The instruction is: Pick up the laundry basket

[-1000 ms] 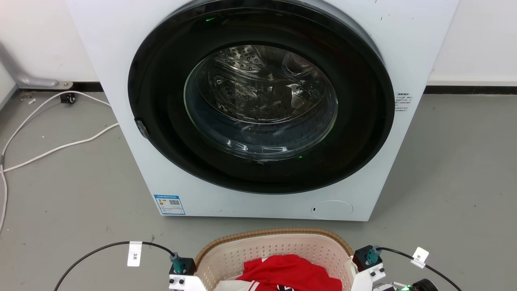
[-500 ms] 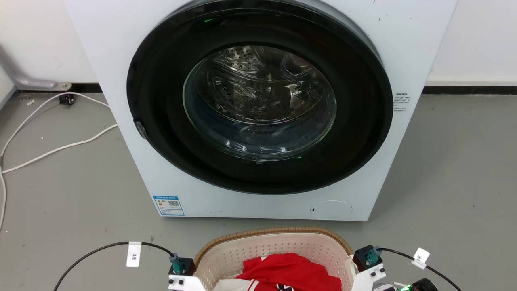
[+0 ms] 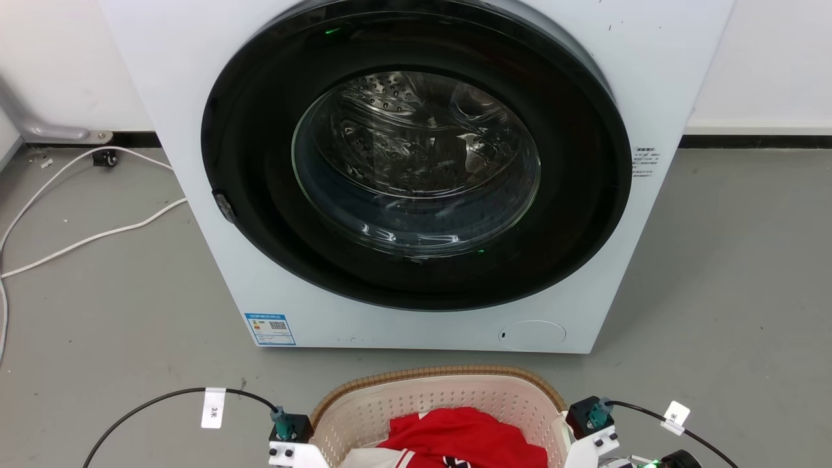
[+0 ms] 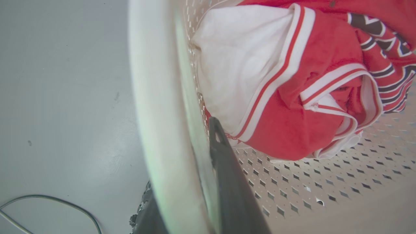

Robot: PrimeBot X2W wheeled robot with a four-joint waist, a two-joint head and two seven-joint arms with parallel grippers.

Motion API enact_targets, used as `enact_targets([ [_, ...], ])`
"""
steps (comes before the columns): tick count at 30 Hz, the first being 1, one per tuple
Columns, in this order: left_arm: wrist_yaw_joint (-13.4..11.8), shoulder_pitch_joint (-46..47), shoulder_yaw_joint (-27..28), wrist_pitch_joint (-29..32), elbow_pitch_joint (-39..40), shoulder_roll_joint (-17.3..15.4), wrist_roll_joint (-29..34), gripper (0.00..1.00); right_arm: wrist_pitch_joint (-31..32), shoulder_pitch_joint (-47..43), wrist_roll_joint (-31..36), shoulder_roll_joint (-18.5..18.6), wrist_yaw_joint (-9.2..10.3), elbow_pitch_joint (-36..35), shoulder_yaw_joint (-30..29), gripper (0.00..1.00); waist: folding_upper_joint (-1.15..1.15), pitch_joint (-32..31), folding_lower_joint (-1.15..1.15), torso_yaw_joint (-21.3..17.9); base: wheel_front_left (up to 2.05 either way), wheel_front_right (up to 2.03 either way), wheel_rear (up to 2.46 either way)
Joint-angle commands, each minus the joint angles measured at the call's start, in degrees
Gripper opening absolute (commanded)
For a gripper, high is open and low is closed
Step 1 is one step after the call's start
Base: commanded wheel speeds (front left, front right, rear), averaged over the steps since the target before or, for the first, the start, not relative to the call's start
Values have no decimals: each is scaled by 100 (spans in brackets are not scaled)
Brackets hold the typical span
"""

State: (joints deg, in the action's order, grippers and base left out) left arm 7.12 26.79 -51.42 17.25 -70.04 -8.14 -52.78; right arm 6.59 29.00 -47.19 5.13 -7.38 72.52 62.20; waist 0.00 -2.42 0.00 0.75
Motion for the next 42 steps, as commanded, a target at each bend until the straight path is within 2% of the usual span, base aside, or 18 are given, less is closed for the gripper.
enact_targets([
  [1,61,86,-30,-41,36,27,-4,0,-30,76,-2,-60,-20,-14,45,0,0,2,0,0,0,0,0],
  [42,61,164,-672,-199,-70,-21,-573,0,-125,138,-512,-62,-20,70,599,0,0,-5,0,1,0,0,0],
])
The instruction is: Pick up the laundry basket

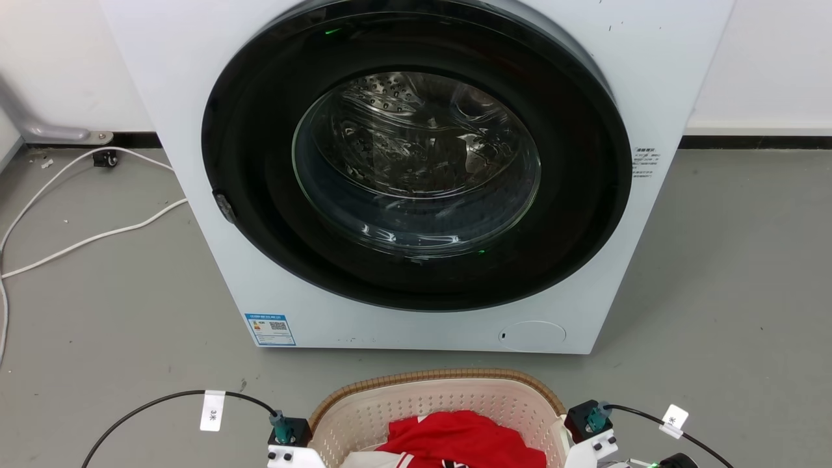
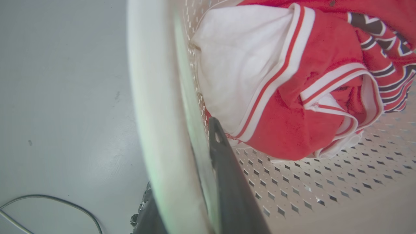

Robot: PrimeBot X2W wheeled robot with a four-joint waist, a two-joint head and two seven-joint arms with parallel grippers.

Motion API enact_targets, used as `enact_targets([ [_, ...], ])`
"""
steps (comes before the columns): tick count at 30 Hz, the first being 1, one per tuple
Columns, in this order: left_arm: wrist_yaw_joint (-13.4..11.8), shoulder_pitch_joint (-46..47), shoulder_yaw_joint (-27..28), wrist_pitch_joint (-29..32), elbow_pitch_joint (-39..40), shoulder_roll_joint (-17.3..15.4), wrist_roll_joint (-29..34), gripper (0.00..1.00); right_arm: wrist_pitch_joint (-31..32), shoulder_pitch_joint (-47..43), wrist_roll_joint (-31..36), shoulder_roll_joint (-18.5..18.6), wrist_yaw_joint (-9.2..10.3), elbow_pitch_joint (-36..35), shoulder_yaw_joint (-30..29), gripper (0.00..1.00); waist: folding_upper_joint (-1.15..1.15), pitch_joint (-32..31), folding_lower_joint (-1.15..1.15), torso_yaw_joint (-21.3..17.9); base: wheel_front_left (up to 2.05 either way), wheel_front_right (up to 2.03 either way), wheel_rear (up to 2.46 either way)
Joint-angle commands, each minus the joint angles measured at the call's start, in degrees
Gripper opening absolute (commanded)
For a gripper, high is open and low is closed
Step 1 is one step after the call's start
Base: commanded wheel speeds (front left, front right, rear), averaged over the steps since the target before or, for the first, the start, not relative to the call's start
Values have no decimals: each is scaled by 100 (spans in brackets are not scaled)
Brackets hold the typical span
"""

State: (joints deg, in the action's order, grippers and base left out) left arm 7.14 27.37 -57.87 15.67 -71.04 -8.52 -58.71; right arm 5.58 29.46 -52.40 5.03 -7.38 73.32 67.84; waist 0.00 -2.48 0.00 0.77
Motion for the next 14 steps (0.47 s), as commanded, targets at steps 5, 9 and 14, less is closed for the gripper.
enact_targets([
  [5,60,122,-84,-51,24,11,-42,0,-24,117,-39,-47,-20,-3,83,0,0,9,0,-3,0,0,0],
  [9,60,131,-131,-42,20,13,-96,0,-21,118,-83,-44,-20,2,118,0,0,9,0,-2,0,0,0],
  [14,60,148,-208,-70,3,16,-182,0,-38,123,-136,-38,-20,9,174,0,0,9,0,1,0,0,0],
])
